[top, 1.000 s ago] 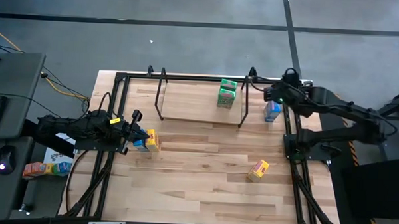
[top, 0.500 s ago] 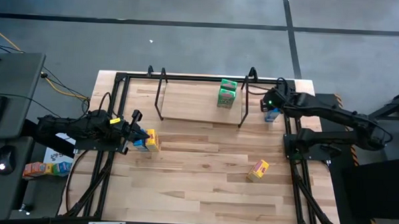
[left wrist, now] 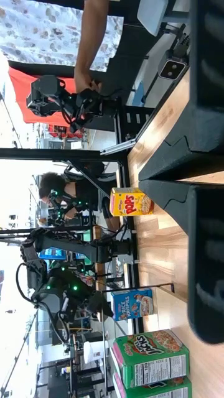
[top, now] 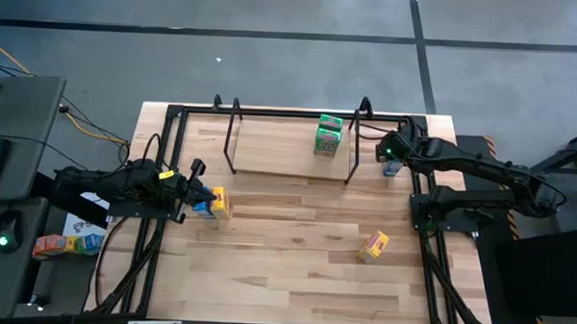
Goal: Stack cereal on shelf
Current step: Put the right blue cereal box on the shelf
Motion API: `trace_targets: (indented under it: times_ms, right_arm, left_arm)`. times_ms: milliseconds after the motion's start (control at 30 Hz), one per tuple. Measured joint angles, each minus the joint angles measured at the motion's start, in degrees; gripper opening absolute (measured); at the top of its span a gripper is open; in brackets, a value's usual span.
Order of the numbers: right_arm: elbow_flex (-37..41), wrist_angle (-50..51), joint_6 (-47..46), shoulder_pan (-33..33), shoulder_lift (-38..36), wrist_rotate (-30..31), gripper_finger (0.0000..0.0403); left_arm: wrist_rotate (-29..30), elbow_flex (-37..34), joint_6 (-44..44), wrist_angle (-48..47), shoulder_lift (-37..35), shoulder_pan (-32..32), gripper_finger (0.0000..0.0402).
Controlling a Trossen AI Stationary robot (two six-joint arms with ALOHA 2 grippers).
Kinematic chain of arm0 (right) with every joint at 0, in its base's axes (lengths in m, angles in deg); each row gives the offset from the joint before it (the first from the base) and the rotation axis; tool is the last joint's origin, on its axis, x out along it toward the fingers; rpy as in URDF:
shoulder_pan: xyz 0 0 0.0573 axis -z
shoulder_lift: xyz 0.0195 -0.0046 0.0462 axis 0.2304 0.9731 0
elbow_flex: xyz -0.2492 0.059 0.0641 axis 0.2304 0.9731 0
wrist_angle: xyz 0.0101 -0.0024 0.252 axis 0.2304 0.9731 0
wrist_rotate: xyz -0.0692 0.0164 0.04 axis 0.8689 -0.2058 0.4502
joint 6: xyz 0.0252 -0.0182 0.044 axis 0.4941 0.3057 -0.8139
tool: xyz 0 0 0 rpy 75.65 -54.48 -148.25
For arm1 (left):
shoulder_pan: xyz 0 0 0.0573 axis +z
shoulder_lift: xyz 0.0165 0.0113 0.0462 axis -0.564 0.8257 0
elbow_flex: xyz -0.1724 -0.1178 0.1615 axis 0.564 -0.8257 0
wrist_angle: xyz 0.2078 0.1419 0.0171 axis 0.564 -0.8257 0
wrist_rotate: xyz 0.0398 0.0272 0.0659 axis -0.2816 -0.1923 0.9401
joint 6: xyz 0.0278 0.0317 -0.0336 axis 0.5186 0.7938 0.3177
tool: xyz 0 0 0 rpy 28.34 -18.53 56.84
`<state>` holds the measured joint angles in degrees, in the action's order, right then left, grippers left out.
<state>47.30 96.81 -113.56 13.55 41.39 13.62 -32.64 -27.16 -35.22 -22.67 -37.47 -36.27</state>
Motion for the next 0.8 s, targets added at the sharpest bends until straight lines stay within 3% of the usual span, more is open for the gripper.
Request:
trace_targets:
  times_ms: [800]
  right_arm:
    - [7.41, -5.87, -5.54, 0.00, -0.02, -2.80, 0.0241]
  left_arm:
    - [-0.01, 0.00, 0.00, 0.00, 0.00, 0.02, 0.0000]
